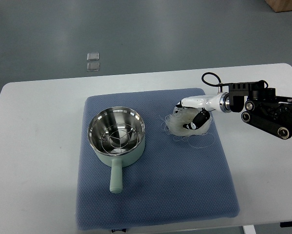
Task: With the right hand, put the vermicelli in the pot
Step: 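Lift the vermicelli with the right hand and carry it over the pot, then lower the vermicelli into the steel pot and open the right hand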
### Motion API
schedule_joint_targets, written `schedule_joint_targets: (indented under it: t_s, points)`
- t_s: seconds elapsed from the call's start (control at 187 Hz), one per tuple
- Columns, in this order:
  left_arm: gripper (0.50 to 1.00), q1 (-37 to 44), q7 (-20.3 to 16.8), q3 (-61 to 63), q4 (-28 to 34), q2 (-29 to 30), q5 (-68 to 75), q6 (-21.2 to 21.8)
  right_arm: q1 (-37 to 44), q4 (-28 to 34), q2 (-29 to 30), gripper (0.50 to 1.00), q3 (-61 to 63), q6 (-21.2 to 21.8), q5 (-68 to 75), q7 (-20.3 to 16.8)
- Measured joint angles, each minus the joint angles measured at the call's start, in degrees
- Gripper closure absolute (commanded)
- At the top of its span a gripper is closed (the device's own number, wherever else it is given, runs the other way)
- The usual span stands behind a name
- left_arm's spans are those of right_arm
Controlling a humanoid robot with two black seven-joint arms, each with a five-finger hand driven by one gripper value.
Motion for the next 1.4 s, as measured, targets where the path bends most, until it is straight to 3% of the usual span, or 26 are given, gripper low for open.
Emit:
schedule_joint_targets:
  t_s: [0.16, 0.598, 0.944, 1.136, 1.398]
  points:
    - [0.500, -0.01, 0.00, 0.00, 0.00, 0.00, 0.02, 0.00, 0.80, 0.21, 0.23, 1.000, 0.60, -0.33, 0.78, 0.86]
    - [0.500, 0.00, 0.00, 0.00, 0.00, 0.00, 0.03, 0.00, 9.47, 0.71, 0.85, 1.000, 0.71, -3.02, 1.27, 9.11]
    - [0.500, 0.01, 0.00, 0.00, -0.01, 0.00, 0.04, 0.00, 16.31, 0.90, 5.62, 1.000, 0.78, -4.20, 1.94, 11.45]
    - [0.500, 0.00, 0.00, 0.00, -0.02, 0.00, 0.04, 0.00, 17.30, 3.48, 6.27, 1.000, 1.79, -4.06, 4.58, 13.20]
    - [0.500, 0.00, 0.00, 0.02, -0.02, 0.00, 0.04, 0.00, 15.63, 4.29, 10.90, 1.000, 1.54, -3.83, 4.89, 12.93]
